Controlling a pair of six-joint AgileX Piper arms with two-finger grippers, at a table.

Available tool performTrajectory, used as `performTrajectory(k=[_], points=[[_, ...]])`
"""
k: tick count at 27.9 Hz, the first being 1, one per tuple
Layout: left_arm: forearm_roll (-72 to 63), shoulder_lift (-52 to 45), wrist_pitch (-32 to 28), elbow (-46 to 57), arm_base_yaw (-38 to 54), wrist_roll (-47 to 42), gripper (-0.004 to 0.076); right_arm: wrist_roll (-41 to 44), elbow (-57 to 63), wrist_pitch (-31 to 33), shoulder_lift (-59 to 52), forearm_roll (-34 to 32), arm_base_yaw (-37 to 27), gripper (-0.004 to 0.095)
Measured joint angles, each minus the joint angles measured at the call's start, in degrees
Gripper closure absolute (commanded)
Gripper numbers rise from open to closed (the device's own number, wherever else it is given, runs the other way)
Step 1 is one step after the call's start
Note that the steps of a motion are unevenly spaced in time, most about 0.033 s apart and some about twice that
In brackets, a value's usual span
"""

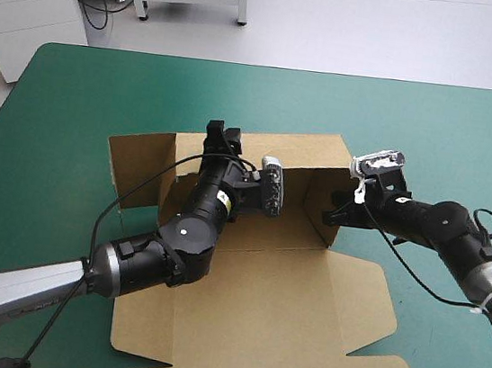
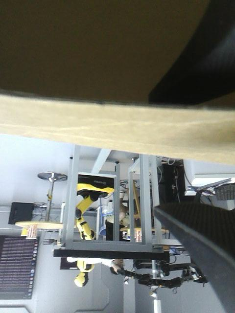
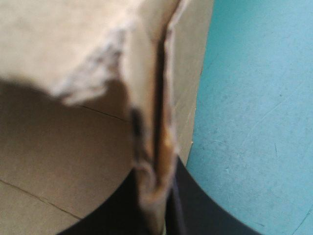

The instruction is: Fold the box

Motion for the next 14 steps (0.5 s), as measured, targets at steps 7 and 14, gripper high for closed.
performTrajectory(k=[7,14], points=[[-1.3,-2.2,0.1,0.0,-5.6,1.0,0.029,0.0,0.0,-0.5,0.0,0.8,0.1,0.093],[-6.4,-7.7,0.4,-0.9,-11.4,1.4,0.029,1.4,0.0,-1.9,0.0,0.9,0.1,0.0929]])
